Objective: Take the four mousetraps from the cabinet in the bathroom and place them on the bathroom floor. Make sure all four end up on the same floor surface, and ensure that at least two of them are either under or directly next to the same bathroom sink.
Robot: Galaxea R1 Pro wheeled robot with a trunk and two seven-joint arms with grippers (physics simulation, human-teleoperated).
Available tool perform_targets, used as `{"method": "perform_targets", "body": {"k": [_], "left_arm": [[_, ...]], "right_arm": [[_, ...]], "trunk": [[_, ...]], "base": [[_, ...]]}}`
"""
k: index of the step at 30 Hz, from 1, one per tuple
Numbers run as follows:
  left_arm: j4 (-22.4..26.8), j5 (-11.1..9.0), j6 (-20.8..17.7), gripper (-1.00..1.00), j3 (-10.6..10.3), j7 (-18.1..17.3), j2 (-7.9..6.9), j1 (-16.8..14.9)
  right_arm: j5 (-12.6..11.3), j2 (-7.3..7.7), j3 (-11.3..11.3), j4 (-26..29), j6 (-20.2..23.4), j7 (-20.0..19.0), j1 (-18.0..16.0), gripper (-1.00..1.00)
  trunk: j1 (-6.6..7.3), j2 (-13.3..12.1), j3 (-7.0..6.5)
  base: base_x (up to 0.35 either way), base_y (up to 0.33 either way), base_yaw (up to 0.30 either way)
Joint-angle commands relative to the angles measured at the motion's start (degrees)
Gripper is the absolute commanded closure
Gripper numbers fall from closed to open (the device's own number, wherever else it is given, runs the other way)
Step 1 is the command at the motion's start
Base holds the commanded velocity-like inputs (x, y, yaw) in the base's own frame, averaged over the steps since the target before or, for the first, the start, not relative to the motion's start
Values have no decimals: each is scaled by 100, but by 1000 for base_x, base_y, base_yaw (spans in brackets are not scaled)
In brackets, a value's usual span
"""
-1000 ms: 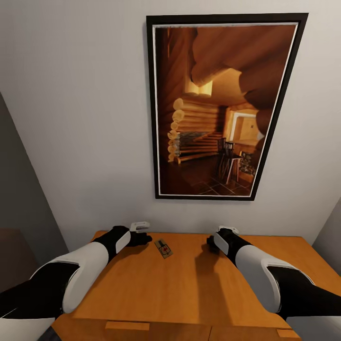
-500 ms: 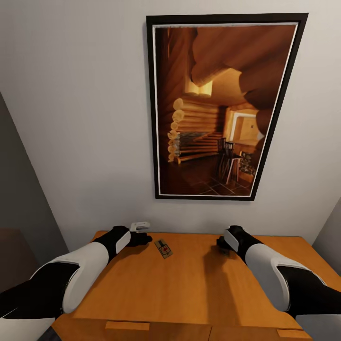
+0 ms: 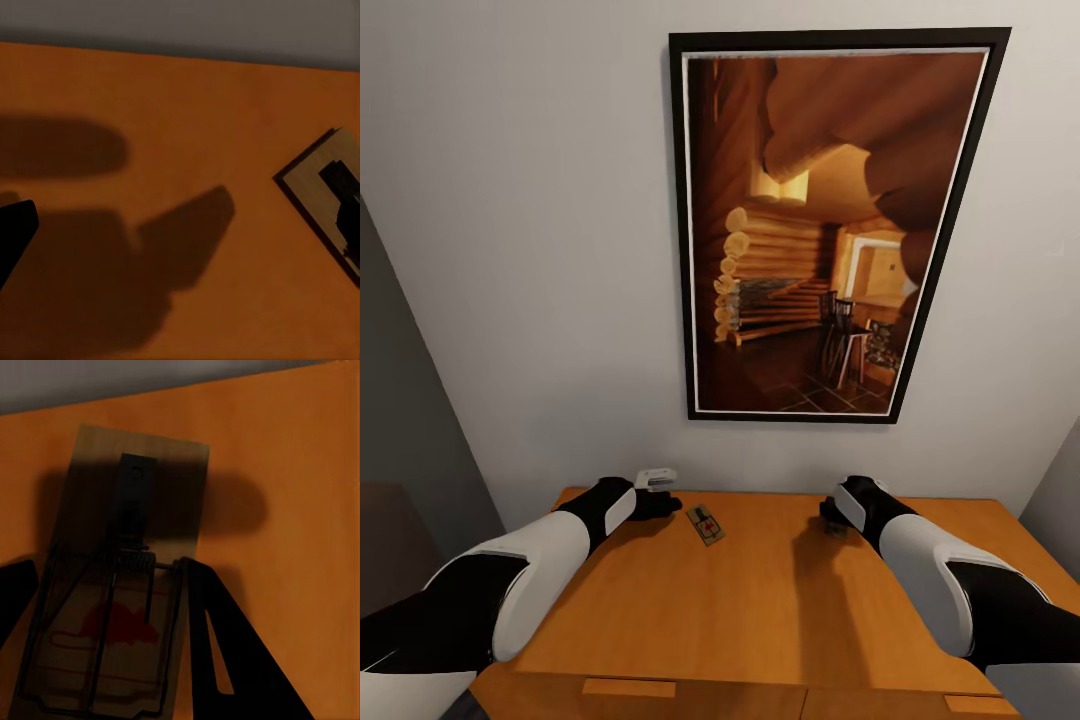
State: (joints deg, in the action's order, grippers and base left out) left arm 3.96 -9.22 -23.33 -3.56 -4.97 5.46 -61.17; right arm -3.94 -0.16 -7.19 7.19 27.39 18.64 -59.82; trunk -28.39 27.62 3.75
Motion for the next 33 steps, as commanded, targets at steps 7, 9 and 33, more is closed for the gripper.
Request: {"method": "perform_targets", "body": {"k": [7,9,33], "left_arm": [[8,-54,-31,-100,-39,-4,-1,-5],[8,-54,-31,-100,-39,-4,-1,-7],[8,-54,-31,-100,-38,5,-9,-5]], "right_arm": [[-36,-2,-12,23,-41,43,-4,100],[-32,-3,-11,62,-41,46,-4,100],[-43,-27,-9,264,-49,28,-4,100]], "trunk": [[-3,12,12],[-3,12,12],[-3,12,12]], "base": [[0,0,0],[0,0,0],[0,0,0]]}}
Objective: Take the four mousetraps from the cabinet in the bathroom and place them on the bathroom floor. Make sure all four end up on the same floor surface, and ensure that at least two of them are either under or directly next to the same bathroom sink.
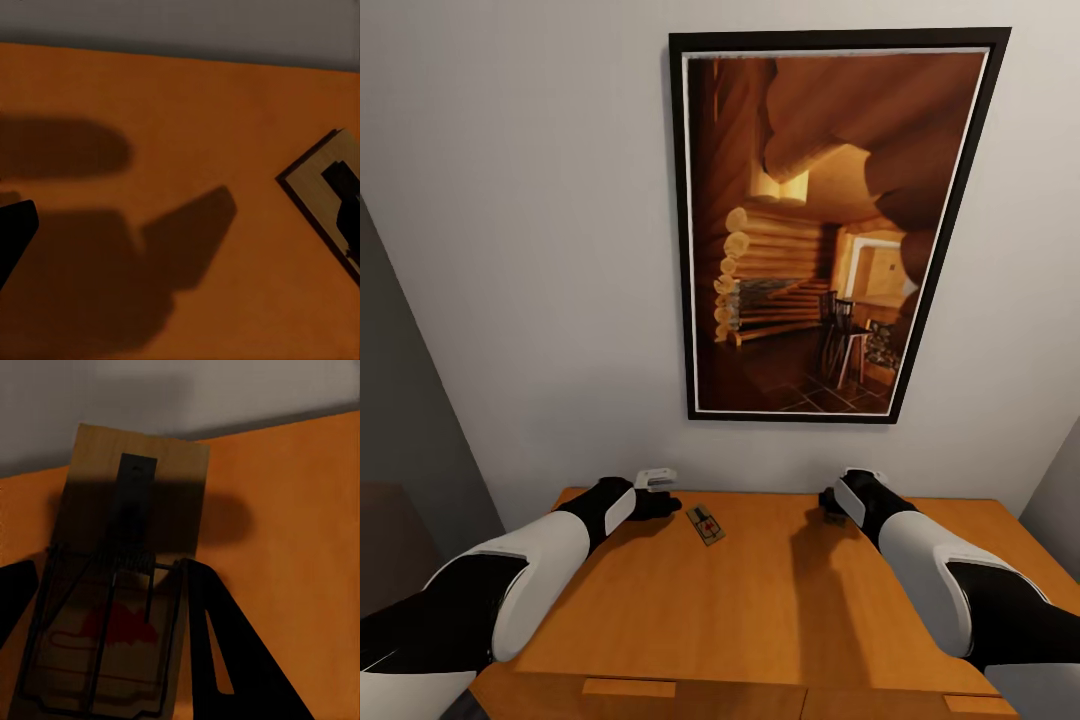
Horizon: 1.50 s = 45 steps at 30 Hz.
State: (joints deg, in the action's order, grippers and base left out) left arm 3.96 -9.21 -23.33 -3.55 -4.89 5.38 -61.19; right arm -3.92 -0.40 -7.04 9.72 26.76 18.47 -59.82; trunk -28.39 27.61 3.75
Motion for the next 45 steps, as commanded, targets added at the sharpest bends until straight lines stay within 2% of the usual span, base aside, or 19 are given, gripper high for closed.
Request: {"method": "perform_targets", "body": {"k": [1,18,24,33,45], "left_arm": [[8,-54,-31,-100,-39,-4,-2,-3],[8,-54,-31,-100,-40,-4,6,-2],[8,-54,-25,-100,-33,-10,-1,-4],[-48,-62,208,-100,-39,-12,4,-5],[-73,-63,232,-100,-40,-12,2,-1]], "right_arm": [[-46,-1,-25,14,14,45,-3,100],[-38,-43,-26,12,-141,53,-3,100],[-27,-48,-26,9,-144,59,-3,100],[-18,-48,-26,0,-153,89,-3,100],[-21,-47,-26,-6,-153,162,-3,100]], "trunk": [[-3,12,12],[-3,12,12],[-3,12,12],[-3,12,12],[-3,12,12]], "base": [[0,0,0],[0,-2,0],[0,-150,0],[0,-35,0],[0,-1,-67]]}}
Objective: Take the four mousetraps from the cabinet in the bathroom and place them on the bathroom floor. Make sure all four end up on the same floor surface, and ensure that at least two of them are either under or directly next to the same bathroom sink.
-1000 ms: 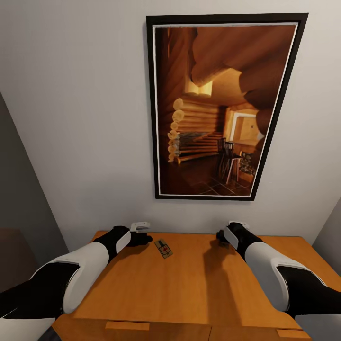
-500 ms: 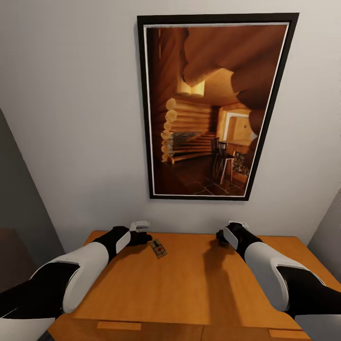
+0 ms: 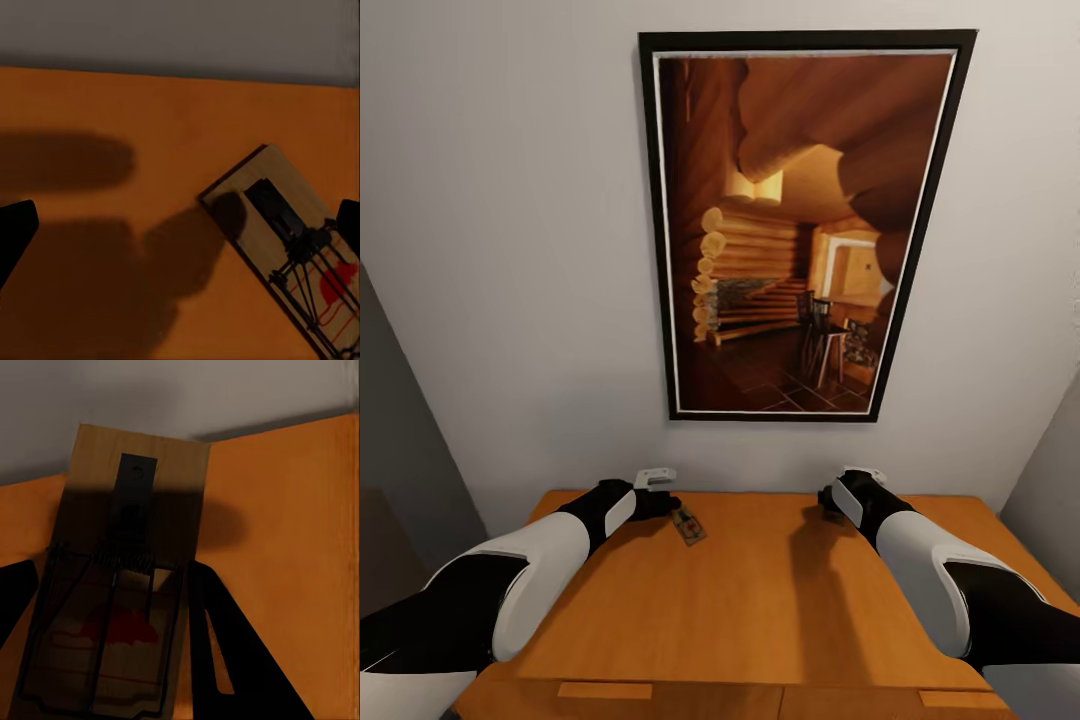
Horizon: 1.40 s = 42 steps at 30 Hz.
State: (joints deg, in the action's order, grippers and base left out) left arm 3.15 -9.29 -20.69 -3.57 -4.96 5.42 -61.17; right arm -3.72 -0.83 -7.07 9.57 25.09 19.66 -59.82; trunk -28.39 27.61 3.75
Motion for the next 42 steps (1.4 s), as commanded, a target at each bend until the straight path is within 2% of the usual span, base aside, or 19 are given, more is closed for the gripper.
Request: {"method": "perform_targets", "body": {"k": [1,13,35,42], "left_arm": [[8,-55,-32,-100,-38,-5,0,-4],[3,-55,-32,-100,-38,-7,-5,-6],[-4,-95,-109,-100,-38,21,-27,-5],[-128,-96,-114,-100,-38,129,-21,-2]], "right_arm": [[-41,-4,-22,10,13,44,-4,100],[-45,-13,-22,10,13,96,-4,100],[-57,-17,-22,-31,13,90,-4,100],[-63,-21,-22,-41,13,89,-4,100]], "trunk": [[-3,12,12],[-3,12,12],[-3,12,12],[-3,12,12]], "base": [[0,0,-184],[0,0,-197],[0,0,-9],[0,0,0]]}}
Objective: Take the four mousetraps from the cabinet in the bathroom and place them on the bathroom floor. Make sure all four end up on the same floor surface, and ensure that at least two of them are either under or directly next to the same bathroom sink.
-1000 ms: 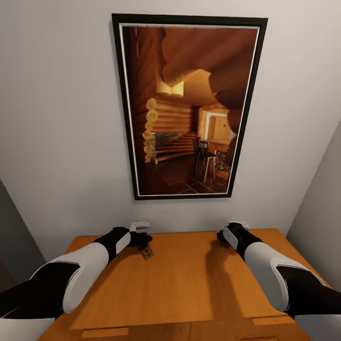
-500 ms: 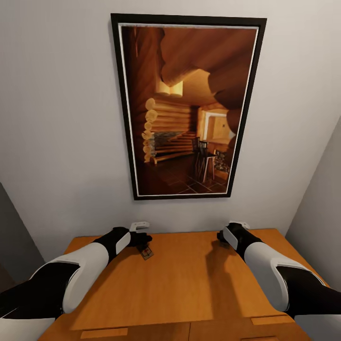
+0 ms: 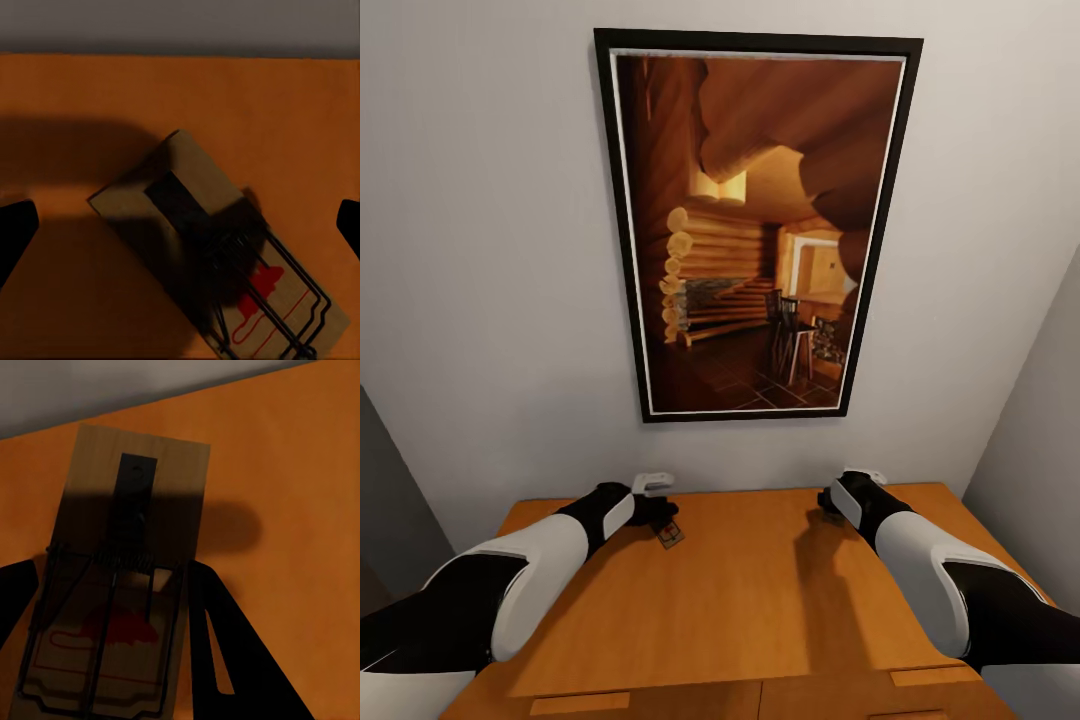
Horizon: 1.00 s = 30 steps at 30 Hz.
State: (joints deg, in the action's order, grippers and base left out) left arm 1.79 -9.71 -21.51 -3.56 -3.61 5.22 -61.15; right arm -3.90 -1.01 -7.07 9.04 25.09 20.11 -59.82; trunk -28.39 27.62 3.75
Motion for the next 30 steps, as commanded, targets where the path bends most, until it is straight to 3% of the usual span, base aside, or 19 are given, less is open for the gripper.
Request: {"method": "perform_targets", "body": {"k": [1,11,30], "left_arm": [[-3,-54,-34,-100,-39,3,-7,-5],[28,-33,-32,-100,-35,-12,-85,-11],[56,-108,-79,-100,-15,30,-60,-3]], "right_arm": [[-45,0,-23,11,16,41,-3,100],[-29,-16,-15,2,21,47,-3,100],[-14,-5,-14,1,30,20,-3,100]], "trunk": [[-3,12,12],[-3,12,12],[-3,12,12]], "base": [[0,0,0],[0,0,0],[0,0,0]]}}
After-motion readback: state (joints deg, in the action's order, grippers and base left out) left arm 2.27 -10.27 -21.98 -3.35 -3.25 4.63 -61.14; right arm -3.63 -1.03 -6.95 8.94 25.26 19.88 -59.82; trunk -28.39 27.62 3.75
